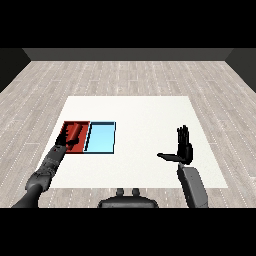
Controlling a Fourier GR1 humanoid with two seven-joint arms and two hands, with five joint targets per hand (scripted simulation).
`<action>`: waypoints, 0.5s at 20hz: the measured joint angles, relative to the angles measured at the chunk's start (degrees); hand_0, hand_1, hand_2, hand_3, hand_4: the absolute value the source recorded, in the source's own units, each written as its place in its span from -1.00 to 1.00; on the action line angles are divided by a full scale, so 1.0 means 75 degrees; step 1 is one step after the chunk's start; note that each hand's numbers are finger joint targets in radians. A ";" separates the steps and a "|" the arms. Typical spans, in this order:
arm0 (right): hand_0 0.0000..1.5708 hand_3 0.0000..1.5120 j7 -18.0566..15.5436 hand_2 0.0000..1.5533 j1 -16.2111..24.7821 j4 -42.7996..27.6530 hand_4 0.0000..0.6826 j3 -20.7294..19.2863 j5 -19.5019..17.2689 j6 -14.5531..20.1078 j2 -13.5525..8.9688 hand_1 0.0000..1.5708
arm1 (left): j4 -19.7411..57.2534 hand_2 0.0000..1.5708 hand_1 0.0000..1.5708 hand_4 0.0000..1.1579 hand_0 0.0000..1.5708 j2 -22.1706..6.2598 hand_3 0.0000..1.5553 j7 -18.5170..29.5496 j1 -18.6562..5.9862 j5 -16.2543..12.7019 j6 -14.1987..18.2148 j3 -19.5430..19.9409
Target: Pick the red can and put it in the red box
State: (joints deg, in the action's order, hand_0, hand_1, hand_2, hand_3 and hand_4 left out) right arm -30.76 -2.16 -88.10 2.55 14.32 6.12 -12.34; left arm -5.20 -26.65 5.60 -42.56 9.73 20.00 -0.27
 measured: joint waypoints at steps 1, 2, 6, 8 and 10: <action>-1.00 -1.00 0.0013 -1.00 -0.0044 -0.0006 -1.00 -0.0030 0.0025 -0.0012 -0.0006 -1.00 | 0.0100 -1.00 -1.00 -1.00 -1.00 -0.0012 -1.00 -0.0064 -0.0026 0.0116 -0.0043 -0.0101; -1.00 -1.00 0.0025 -1.00 -0.0025 -0.0044 -1.00 0.0003 0.0023 -0.0028 0.0017 -1.00 | 0.0195 -1.00 -1.00 -1.00 -1.00 -0.0049 -1.00 -0.0165 -0.0073 0.0195 -0.0136 -0.0166; -1.00 -1.00 -0.0041 -1.00 0.0122 -0.0184 -1.00 -0.0106 0.0143 -0.0191 -0.0043 -1.00 | 0.0441 -1.00 -1.00 -1.00 -1.00 -0.0103 -1.00 -0.0635 -0.0271 0.0345 -0.0386 -0.0276; -1.00 -1.00 -0.0199 -1.00 0.0261 -0.0211 -1.00 -0.0008 0.0016 -0.0152 0.0066 -1.00 | 0.0450 -1.00 -1.00 -1.00 -1.00 -0.0145 -1.00 -0.0727 -0.0276 0.0264 -0.0379 -0.0181; -1.00 -1.00 -0.0118 -1.00 0.0255 -0.0320 -1.00 -0.0029 0.0046 -0.0194 0.0026 -1.00 | 0.0286 -1.00 -1.00 -1.00 -1.00 -0.0196 -1.00 -0.0449 -0.0184 0.0033 -0.0262 0.0058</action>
State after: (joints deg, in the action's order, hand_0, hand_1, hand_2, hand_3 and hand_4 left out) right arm -31.65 -0.24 -90.50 2.33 14.66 4.67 -12.14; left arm -3.05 -28.12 2.23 -43.95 9.98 18.03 0.16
